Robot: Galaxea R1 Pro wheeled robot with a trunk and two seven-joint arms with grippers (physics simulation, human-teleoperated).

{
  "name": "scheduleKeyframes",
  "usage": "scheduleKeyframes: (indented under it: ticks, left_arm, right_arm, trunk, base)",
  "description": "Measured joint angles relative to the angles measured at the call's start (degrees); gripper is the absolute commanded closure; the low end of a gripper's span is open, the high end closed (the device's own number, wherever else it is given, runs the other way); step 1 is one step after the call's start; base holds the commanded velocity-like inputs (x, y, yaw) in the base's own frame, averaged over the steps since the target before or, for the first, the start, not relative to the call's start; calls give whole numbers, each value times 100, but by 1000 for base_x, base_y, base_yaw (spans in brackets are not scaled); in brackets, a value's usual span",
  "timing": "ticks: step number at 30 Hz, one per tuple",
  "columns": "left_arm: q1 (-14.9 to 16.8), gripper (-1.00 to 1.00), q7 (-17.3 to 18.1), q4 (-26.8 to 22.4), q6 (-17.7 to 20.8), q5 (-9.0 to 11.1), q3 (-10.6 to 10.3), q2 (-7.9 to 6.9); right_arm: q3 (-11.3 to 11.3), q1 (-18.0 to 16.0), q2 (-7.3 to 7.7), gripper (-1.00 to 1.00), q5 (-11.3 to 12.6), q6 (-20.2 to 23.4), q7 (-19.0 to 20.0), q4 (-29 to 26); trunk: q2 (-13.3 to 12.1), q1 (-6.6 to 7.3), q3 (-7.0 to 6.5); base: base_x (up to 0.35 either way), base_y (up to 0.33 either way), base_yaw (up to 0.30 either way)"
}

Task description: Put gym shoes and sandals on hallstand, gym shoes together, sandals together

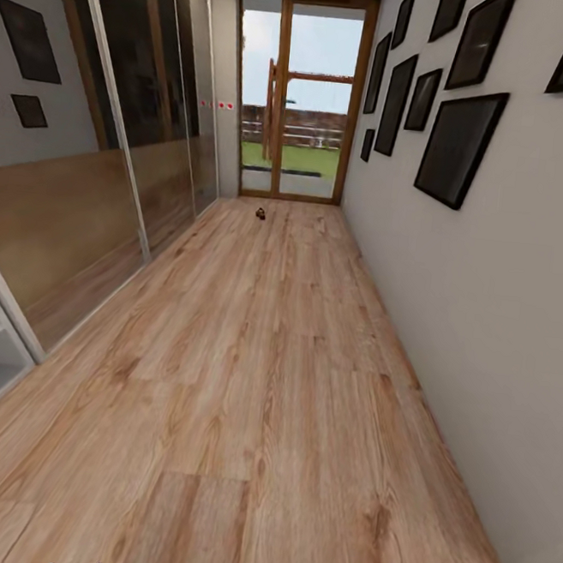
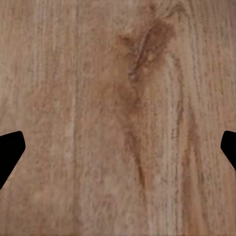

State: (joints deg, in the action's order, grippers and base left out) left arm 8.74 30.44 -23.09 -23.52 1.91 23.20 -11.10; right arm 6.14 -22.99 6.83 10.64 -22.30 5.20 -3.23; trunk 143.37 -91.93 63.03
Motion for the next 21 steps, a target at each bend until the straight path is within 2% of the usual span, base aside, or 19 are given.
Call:
scheduleKeyframes:
  ticks: [21]
  left_arm:
    - [0,-100,0,0,0,0,0,0]
  right_arm:
    - [0,0,0,-100,0,0,0,0]
  trunk:
    - [0,0,0]
  base:
    - [338,0,0]
